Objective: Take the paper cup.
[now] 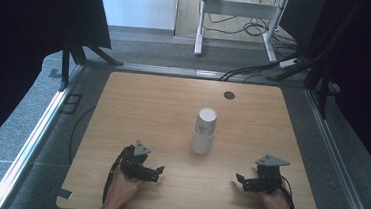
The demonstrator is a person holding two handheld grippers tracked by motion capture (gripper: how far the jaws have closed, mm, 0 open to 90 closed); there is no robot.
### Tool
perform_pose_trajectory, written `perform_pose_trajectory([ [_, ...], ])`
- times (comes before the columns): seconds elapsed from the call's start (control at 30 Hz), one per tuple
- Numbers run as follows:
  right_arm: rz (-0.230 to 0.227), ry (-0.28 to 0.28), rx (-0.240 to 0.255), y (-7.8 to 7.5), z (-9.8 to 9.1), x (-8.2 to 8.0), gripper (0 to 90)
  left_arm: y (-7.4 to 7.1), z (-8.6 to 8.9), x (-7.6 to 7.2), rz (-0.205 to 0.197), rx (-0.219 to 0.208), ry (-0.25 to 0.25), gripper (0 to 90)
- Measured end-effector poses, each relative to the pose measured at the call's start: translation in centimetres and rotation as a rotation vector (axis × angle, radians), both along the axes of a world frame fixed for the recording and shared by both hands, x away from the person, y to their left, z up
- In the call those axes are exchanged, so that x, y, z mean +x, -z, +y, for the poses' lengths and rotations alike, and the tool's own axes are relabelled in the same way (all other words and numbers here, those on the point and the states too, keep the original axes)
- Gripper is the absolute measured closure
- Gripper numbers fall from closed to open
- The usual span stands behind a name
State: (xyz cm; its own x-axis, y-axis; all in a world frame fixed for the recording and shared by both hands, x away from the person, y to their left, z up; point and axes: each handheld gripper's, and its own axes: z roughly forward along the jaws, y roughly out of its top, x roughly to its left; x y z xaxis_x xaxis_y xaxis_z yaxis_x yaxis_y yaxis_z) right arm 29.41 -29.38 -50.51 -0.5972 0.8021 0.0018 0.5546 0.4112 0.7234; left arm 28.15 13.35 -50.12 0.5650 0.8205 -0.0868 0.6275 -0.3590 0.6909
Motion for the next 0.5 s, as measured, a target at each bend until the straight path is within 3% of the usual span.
perform_pose_trajectory([
  [0.23,0.008,-0.017,-0.009,0.1,0.11,-0.05,0.0,0.31,0.27,-0.04,0.004,0.008,-0.011,0.0],
  [0.27,0.01,-0.018,-0.01,0.12,0.12,-0.04,0.0,0.32,0.37,0.0,0.014,0.006,-0.004,2.3],
  [0.3,0.012,-0.018,-0.009,0.17,0.11,-0.01,0.0,0.32,0.5,0.01,0.028,0.0,0.006,11.0],
  [0.5,0.017,-0.022,-0.011,0.23,0.18,0.02,0.0,0.4,0.52,-0.11,0.032,0.018,0.021,11.0],
])
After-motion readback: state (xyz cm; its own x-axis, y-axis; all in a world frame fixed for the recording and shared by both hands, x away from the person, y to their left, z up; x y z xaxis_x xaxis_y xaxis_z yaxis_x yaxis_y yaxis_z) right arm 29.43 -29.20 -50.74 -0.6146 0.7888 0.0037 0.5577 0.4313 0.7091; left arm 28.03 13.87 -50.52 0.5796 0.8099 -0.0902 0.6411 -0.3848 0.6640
